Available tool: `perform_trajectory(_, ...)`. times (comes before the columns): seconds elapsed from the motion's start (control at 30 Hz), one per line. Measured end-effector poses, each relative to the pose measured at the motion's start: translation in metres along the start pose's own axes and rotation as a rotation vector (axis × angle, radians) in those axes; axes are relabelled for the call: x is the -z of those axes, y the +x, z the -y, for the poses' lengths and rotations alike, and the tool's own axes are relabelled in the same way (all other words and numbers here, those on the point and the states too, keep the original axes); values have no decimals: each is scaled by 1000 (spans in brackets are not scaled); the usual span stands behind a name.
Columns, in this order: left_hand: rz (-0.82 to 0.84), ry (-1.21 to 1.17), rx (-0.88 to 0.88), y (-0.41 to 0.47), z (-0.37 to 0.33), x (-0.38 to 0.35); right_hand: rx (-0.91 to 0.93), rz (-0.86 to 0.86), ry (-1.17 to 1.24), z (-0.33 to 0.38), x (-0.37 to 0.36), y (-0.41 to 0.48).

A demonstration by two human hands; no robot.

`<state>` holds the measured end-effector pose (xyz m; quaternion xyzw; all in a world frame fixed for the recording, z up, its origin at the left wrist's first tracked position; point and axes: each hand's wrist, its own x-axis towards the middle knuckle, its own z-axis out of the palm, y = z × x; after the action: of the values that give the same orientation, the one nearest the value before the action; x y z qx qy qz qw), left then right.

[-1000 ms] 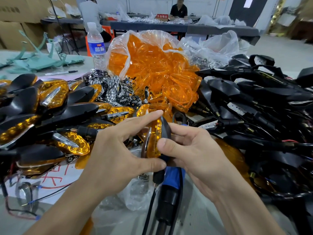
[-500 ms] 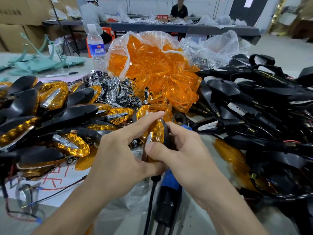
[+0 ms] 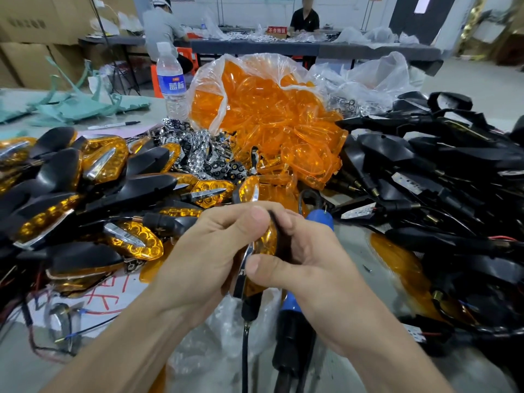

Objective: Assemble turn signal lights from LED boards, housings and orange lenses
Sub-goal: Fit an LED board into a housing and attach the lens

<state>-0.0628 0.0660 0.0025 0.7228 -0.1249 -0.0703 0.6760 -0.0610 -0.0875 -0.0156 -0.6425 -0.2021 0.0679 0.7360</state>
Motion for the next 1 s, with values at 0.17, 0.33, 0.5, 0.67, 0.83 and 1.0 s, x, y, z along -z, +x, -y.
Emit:
perform_trajectory(0.17,-64,48,-34,6,4,-3,-67,-18,-38,0,1,-1)
perform_trajectory(0.33,-18,11,-79,11,12,-1,-14,-89,28,14,19,-1)
perform_trajectory(0.5,78,82,-42,15,20,3,8,-87,319,22,45,-3)
perform_trajectory(0.67,5,194,-187,12,14,1,1,-100,226,18,56,-3)
perform_trajectory(0.83,-176,445,-267,8,18,-1,-37,-67,96,15,64,-4)
perform_trajectory(1.0,-222,552,-326,4,17,-3,0,-97,124,18,65,-4)
